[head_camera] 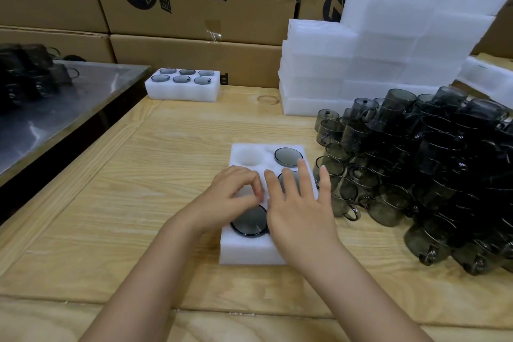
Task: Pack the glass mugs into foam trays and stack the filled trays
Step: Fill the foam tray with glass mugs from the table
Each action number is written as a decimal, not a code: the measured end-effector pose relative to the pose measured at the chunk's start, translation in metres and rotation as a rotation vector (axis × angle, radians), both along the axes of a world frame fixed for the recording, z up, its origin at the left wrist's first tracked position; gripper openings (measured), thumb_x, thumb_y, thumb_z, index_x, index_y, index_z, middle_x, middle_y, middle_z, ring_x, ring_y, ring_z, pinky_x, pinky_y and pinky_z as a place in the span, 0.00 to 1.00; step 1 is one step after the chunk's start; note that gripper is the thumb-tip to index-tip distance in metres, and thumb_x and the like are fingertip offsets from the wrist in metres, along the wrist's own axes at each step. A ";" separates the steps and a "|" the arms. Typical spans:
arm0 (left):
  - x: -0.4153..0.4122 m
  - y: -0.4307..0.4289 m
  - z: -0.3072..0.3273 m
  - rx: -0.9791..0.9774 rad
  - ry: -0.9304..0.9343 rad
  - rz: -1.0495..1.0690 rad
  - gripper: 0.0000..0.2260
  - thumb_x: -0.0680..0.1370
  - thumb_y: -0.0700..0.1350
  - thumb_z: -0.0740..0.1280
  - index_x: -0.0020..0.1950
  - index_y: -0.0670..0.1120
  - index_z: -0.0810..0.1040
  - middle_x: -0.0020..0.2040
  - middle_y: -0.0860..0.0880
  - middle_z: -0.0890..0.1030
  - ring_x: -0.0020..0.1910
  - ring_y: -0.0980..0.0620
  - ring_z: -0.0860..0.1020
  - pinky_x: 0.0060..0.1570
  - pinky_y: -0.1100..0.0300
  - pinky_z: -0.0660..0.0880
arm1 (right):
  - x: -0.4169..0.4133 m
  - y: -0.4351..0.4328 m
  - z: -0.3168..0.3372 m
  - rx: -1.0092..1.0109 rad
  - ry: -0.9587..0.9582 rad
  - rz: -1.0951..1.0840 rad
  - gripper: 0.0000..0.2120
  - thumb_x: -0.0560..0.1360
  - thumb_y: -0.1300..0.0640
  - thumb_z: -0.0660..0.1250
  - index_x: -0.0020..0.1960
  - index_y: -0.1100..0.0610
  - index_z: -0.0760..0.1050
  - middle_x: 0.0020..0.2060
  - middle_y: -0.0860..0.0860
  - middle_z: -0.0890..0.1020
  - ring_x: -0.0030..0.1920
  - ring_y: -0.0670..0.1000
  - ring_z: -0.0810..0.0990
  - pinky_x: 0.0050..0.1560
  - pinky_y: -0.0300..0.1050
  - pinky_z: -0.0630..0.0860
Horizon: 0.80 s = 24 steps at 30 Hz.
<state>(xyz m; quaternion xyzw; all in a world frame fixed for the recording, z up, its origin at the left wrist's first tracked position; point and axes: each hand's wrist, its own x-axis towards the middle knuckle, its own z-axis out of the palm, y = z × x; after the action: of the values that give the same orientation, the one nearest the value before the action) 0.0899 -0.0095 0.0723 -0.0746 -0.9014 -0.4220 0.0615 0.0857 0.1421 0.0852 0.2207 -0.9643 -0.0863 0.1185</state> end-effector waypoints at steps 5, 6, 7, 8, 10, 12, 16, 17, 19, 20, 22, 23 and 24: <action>-0.002 0.012 -0.009 -0.626 0.187 0.243 0.13 0.79 0.44 0.55 0.62 0.49 0.69 0.56 0.51 0.71 0.59 0.49 0.67 0.62 0.57 0.59 | 0.013 -0.009 0.009 0.027 0.117 -0.027 0.27 0.71 0.56 0.46 0.62 0.50 0.78 0.49 0.50 0.83 0.63 0.52 0.76 0.65 0.59 0.68; -0.001 0.014 -0.012 -0.696 0.199 0.276 0.15 0.80 0.46 0.54 0.67 0.50 0.67 0.59 0.50 0.69 0.62 0.48 0.65 0.64 0.57 0.57 | 0.015 -0.012 0.010 0.061 0.119 -0.041 0.27 0.71 0.55 0.47 0.63 0.50 0.77 0.50 0.49 0.83 0.63 0.51 0.76 0.66 0.59 0.66; -0.001 0.015 -0.015 -0.724 0.208 0.296 0.16 0.81 0.48 0.54 0.69 0.50 0.64 0.62 0.49 0.67 0.65 0.48 0.63 0.66 0.55 0.55 | 0.017 -0.014 0.011 0.091 0.113 -0.055 0.27 0.71 0.55 0.48 0.65 0.50 0.75 0.51 0.48 0.83 0.64 0.51 0.75 0.67 0.58 0.65; -0.001 0.016 -0.017 -0.725 0.218 0.300 0.17 0.81 0.49 0.55 0.71 0.50 0.63 0.65 0.48 0.66 0.68 0.49 0.61 0.68 0.54 0.54 | 0.018 -0.016 0.012 0.111 0.105 -0.063 0.27 0.71 0.55 0.47 0.66 0.51 0.74 0.52 0.48 0.83 0.64 0.51 0.75 0.68 0.58 0.64; -0.002 0.014 -0.017 -0.525 0.205 0.298 0.19 0.80 0.46 0.58 0.71 0.51 0.64 0.68 0.49 0.63 0.71 0.50 0.58 0.70 0.56 0.53 | 0.017 -0.016 0.009 0.119 0.108 -0.050 0.28 0.72 0.55 0.46 0.68 0.51 0.72 0.52 0.49 0.82 0.64 0.52 0.75 0.69 0.59 0.63; -0.004 0.010 -0.019 -0.074 0.151 0.296 0.22 0.76 0.43 0.62 0.70 0.50 0.66 0.68 0.52 0.64 0.72 0.52 0.58 0.69 0.61 0.55 | 0.016 -0.013 0.008 0.085 0.113 -0.044 0.28 0.71 0.56 0.46 0.65 0.50 0.75 0.49 0.49 0.83 0.60 0.51 0.78 0.67 0.59 0.65; -0.009 0.001 -0.027 0.580 0.071 0.314 0.26 0.73 0.36 0.66 0.70 0.50 0.66 0.69 0.51 0.67 0.64 0.62 0.69 0.60 0.67 0.67 | 0.013 -0.003 0.001 -0.102 0.110 0.030 0.23 0.72 0.56 0.54 0.63 0.51 0.76 0.49 0.47 0.82 0.57 0.50 0.79 0.66 0.60 0.66; -0.011 0.000 -0.029 0.700 0.043 0.284 0.26 0.74 0.34 0.66 0.70 0.50 0.66 0.69 0.50 0.69 0.60 0.64 0.72 0.54 0.69 0.70 | 0.010 0.004 0.000 -0.186 0.140 0.067 0.19 0.72 0.55 0.59 0.62 0.52 0.77 0.51 0.47 0.81 0.57 0.50 0.79 0.67 0.62 0.65; -0.014 -0.005 -0.033 0.796 0.012 0.248 0.29 0.70 0.38 0.68 0.69 0.51 0.65 0.66 0.51 0.72 0.59 0.59 0.75 0.52 0.64 0.73 | 0.003 0.027 0.003 -0.358 0.251 0.080 0.17 0.72 0.52 0.64 0.60 0.54 0.77 0.53 0.50 0.80 0.58 0.53 0.78 0.66 0.62 0.66; -0.015 -0.007 -0.036 0.795 0.012 0.248 0.30 0.67 0.40 0.67 0.69 0.52 0.65 0.65 0.53 0.73 0.62 0.56 0.74 0.55 0.60 0.73 | -0.003 0.042 0.008 -0.444 0.341 0.058 0.17 0.73 0.51 0.64 0.59 0.56 0.78 0.54 0.52 0.80 0.57 0.55 0.78 0.64 0.61 0.68; -0.018 -0.010 -0.039 0.788 0.023 0.243 0.29 0.66 0.42 0.66 0.67 0.53 0.67 0.65 0.54 0.74 0.64 0.53 0.73 0.59 0.56 0.71 | -0.017 0.080 0.025 -0.592 0.508 -0.057 0.18 0.72 0.51 0.63 0.58 0.59 0.77 0.55 0.57 0.78 0.55 0.60 0.75 0.56 0.57 0.68; -0.019 -0.010 -0.041 0.789 0.028 0.238 0.27 0.66 0.42 0.66 0.65 0.53 0.69 0.65 0.53 0.74 0.64 0.53 0.73 0.60 0.55 0.71 | -0.025 0.099 0.035 -0.620 0.556 -0.143 0.18 0.72 0.51 0.64 0.58 0.59 0.76 0.55 0.59 0.77 0.54 0.62 0.73 0.52 0.56 0.67; -0.020 -0.011 -0.042 0.787 0.030 0.239 0.26 0.66 0.42 0.66 0.64 0.54 0.70 0.64 0.53 0.75 0.64 0.53 0.74 0.60 0.55 0.71 | -0.033 0.116 0.043 -0.617 0.568 -0.232 0.19 0.73 0.50 0.65 0.59 0.60 0.75 0.57 0.61 0.75 0.54 0.64 0.71 0.51 0.57 0.66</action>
<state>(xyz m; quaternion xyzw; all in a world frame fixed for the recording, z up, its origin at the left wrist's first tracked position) 0.0702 -0.0200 0.0302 0.0535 -0.6724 -0.7235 0.1471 0.0526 0.2581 0.1282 0.0326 -0.8924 0.1357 0.4292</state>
